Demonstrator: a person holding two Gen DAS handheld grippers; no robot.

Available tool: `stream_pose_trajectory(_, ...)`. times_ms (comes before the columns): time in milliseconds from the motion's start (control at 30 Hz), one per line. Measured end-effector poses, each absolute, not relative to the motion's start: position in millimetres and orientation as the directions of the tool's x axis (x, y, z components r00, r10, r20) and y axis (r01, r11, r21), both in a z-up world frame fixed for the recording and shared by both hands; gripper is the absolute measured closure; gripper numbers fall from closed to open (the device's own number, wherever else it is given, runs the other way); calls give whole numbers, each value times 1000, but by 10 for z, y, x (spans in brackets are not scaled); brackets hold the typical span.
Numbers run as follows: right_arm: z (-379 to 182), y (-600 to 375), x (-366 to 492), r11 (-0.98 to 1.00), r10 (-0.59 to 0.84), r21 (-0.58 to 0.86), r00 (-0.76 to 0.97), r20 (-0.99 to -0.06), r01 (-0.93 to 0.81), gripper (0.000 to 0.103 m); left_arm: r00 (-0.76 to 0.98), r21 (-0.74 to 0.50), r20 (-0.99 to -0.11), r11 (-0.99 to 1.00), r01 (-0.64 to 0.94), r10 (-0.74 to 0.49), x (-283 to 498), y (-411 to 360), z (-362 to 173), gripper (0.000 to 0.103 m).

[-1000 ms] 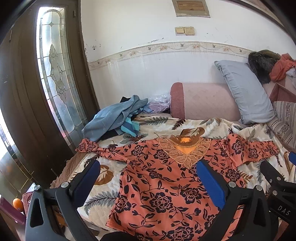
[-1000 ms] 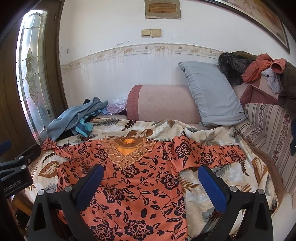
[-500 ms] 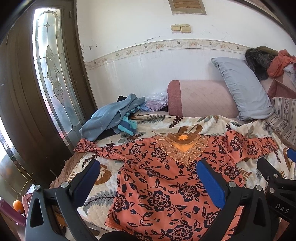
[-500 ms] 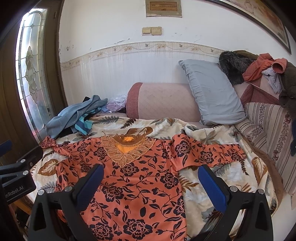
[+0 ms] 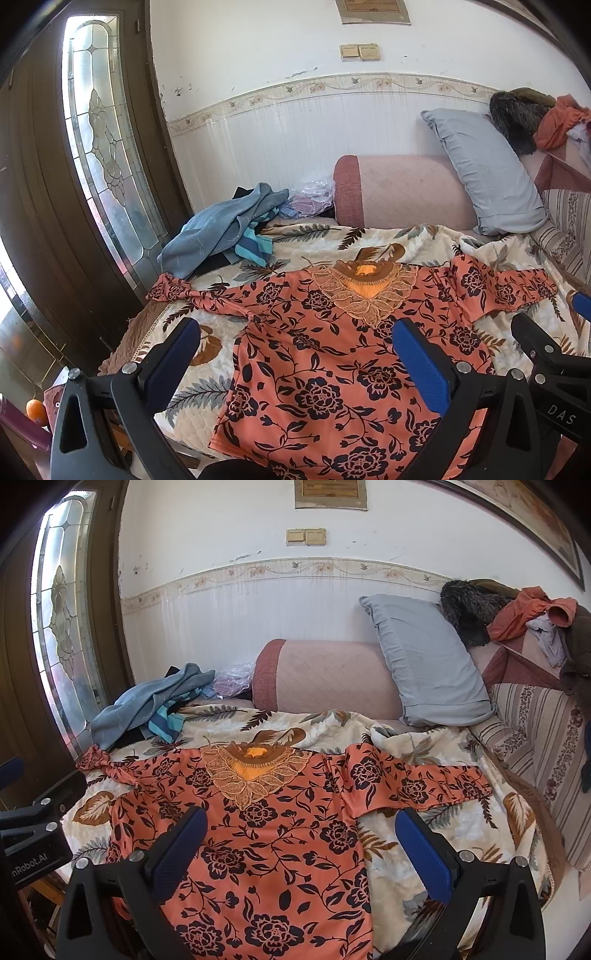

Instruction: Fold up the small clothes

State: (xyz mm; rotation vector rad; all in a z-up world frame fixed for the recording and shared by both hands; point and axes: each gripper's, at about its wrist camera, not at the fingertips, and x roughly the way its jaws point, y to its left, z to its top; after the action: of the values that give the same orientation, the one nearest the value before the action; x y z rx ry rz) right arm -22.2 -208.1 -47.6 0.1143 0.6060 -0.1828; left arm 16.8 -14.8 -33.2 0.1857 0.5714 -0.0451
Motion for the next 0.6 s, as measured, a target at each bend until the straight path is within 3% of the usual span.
stream_pose_trajectory(600,-548,-2056,-118,979,-129,50,788,-602,198,0,826,169,-563,981,92,20,258,-140,-404,0)
